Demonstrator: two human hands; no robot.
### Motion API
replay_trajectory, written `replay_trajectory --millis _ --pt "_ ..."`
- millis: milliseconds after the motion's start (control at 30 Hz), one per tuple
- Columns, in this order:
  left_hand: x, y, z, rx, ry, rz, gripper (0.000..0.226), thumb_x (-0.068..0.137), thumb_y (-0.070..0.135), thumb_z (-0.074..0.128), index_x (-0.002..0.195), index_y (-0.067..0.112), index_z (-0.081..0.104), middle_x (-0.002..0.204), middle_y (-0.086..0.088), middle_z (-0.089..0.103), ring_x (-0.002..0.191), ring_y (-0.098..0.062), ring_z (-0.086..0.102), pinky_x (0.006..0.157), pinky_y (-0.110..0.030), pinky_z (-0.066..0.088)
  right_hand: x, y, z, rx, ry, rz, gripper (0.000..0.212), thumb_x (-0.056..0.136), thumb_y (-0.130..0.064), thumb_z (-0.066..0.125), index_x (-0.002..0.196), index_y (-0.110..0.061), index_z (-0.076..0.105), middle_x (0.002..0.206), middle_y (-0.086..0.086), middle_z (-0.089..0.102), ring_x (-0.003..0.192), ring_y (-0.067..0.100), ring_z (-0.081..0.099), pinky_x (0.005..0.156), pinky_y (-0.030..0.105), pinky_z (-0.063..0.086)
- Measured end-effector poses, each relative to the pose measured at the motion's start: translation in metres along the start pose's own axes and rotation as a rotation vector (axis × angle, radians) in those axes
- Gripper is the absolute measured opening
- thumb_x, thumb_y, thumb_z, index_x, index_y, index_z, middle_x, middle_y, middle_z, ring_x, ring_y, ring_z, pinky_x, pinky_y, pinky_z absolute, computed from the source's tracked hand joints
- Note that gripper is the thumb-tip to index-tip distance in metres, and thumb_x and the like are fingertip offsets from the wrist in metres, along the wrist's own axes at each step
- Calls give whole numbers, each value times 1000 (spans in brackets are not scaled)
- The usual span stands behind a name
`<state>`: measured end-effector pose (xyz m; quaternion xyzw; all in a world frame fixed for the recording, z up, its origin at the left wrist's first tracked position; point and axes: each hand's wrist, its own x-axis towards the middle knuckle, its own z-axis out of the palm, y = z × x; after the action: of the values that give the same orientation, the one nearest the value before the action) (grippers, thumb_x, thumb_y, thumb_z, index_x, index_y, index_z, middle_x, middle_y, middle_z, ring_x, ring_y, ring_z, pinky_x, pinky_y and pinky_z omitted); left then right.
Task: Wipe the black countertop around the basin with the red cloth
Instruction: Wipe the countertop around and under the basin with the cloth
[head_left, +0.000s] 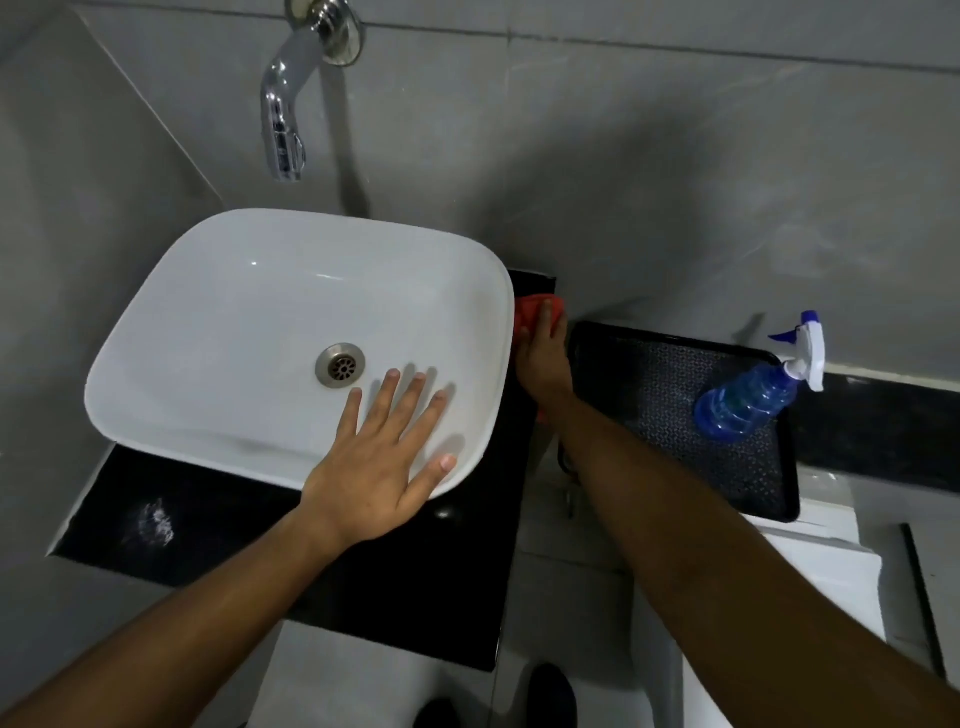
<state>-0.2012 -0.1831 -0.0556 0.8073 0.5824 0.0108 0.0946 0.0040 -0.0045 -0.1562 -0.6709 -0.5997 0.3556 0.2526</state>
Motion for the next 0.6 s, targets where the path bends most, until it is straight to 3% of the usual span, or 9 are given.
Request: replay_trajectory --millis 67,267,467,600 --pt "1 -1 0 5 -1 4 68 100 62 10 157 30 -8 167 1 -10 154 -24 -10 121 -61 12 24 -6 -5 36 24 47 63 104 -29 36 154 -11 3 161 21 4 137 45 33 108 46 33" --pt "0 -3 3 18 -11 -4 70 100 63 11 157 28 -7 168 -1 -6 154 -25 -10 120 -61 14 50 -10 -8 -89 7 68 66 104 -32 34 153 -5 -2 158 29 6 133 50 36 108 49 35" --pt "1 -2 1 14 -14 -12 68 98 65 5 154 34 -16 166 3 -13 152 -22 -17 122 -58 6 -33 -1 3 -235 -71 -36 60 102 -27 32 154 -11 7 160 23 0 145 44 12 116 55 20" --pt "2 1 0 4 -26 -33 69 96 68 2 155 36 -14 167 4 -10 152 -20 -18 123 -55 0 -113 13 21 -676 -169 -137 57 102 -28 16 153 -6 3 158 29 -7 143 53 -8 119 56 3"
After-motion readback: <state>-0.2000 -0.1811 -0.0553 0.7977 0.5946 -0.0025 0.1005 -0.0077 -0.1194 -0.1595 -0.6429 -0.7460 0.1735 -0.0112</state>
